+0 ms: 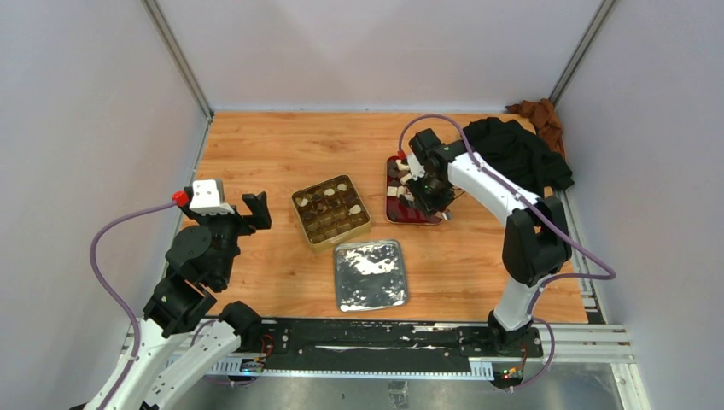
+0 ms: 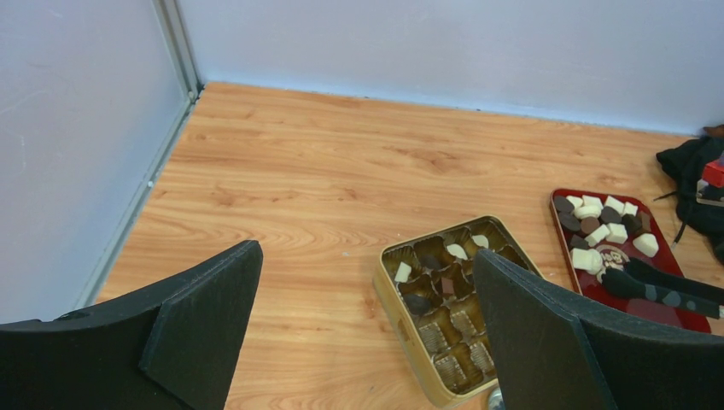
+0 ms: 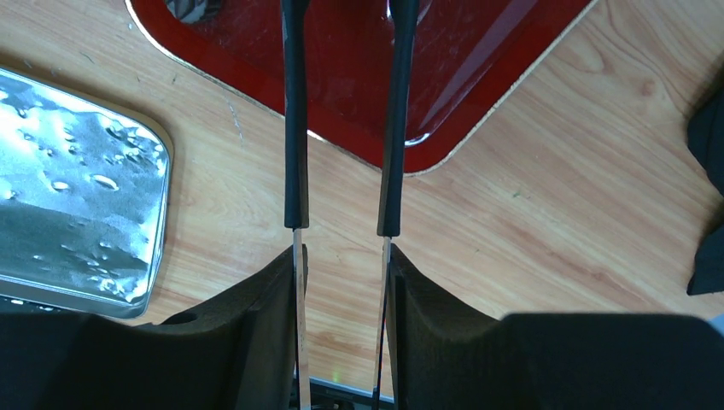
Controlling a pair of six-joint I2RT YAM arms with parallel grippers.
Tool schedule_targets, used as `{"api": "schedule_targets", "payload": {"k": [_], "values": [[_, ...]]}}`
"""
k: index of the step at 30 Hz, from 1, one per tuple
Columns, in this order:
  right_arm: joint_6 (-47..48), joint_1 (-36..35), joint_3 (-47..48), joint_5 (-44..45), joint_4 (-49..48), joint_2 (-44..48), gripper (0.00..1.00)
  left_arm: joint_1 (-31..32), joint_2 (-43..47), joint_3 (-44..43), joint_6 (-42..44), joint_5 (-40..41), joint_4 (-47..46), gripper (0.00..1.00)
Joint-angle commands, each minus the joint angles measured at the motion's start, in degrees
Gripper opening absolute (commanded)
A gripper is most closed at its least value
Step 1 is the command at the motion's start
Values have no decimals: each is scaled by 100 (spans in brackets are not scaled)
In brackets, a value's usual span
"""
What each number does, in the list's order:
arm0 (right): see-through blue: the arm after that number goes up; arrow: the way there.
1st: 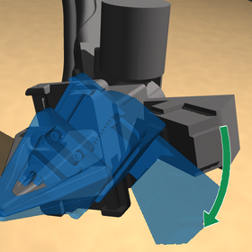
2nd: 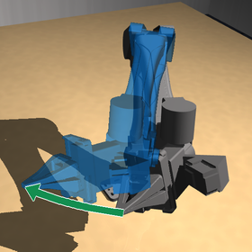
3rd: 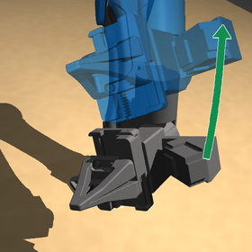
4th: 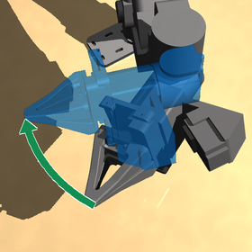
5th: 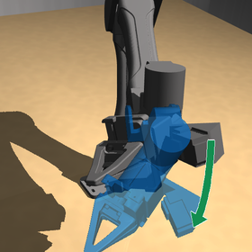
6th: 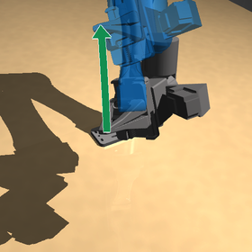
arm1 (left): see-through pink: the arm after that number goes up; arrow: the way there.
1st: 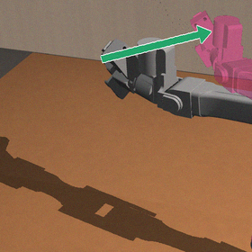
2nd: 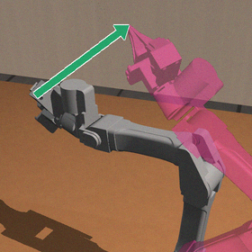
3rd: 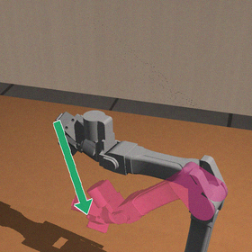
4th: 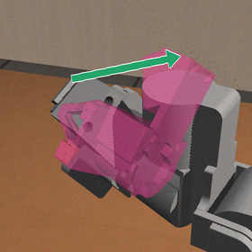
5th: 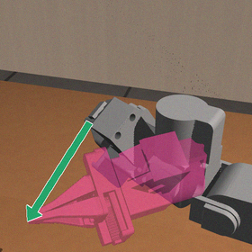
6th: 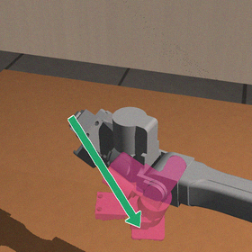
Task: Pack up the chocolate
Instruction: Pick up the fake chocolate from the plate.
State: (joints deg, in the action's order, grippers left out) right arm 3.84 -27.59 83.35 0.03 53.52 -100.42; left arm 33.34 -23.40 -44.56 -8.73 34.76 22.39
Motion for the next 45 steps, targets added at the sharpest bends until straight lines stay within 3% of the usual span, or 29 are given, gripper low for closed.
{"api": "schedule_targets", "payload": {"k": [1,16,22,45], "values": [[226,79,260,-273,70,-201,42,-36,-30,61,38,73,-121,100],[212,99,352,-447,260,-224,38,-34,-33,52,38,58,-121,100],[132,23,324,-298,385,-142,27,-30,-25,52,30,55,-116,100],[-113,-357,436,-68,626,586,25,-48,-24,52,21,41,-115,100]]}}
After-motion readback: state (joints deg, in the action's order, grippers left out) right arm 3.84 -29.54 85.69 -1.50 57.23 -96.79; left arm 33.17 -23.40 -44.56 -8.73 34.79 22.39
